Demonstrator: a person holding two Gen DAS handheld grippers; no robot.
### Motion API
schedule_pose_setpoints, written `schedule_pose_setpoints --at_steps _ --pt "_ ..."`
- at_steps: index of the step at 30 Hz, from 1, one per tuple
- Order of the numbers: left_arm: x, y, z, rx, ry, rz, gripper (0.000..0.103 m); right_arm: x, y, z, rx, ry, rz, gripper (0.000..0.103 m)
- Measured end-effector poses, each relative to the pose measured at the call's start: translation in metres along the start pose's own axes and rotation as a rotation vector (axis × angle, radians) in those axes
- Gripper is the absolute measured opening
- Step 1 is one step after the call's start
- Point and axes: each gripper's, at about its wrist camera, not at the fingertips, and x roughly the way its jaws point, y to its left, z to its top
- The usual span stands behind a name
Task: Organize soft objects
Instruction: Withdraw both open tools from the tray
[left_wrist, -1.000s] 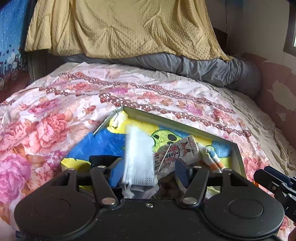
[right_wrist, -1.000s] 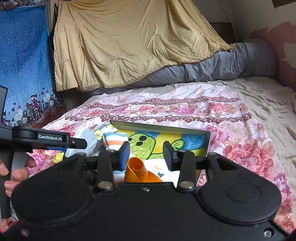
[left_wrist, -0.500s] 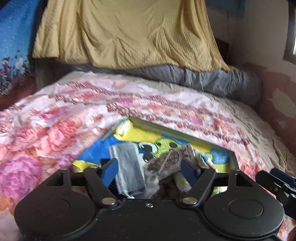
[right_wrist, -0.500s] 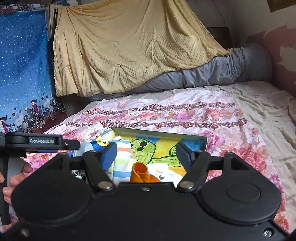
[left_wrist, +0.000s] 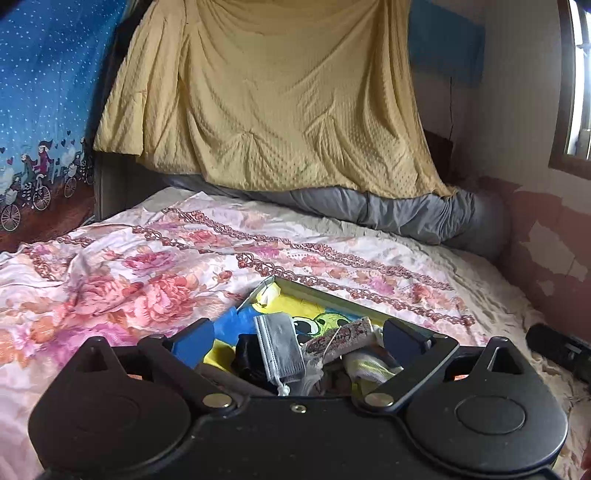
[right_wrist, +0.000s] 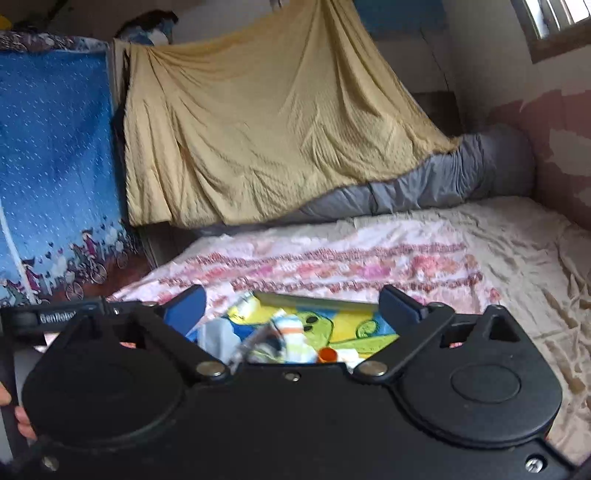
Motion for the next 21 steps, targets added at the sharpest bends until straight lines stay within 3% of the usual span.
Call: schedule_pose_setpoints --at_steps 11,21 --pt "-0.073 0.024 -0.003 -0.025 -0.050 -0.028 0.102 -0.056 0.031 0.001 -0.010 -0.062 -0.001 0.103" --pt "-0.118 0.050 -0.031 -0.015 -0.042 -0.025 0.102 -0.094 0.044 -0.030 0.011 -0.089 -0.025 0.103"
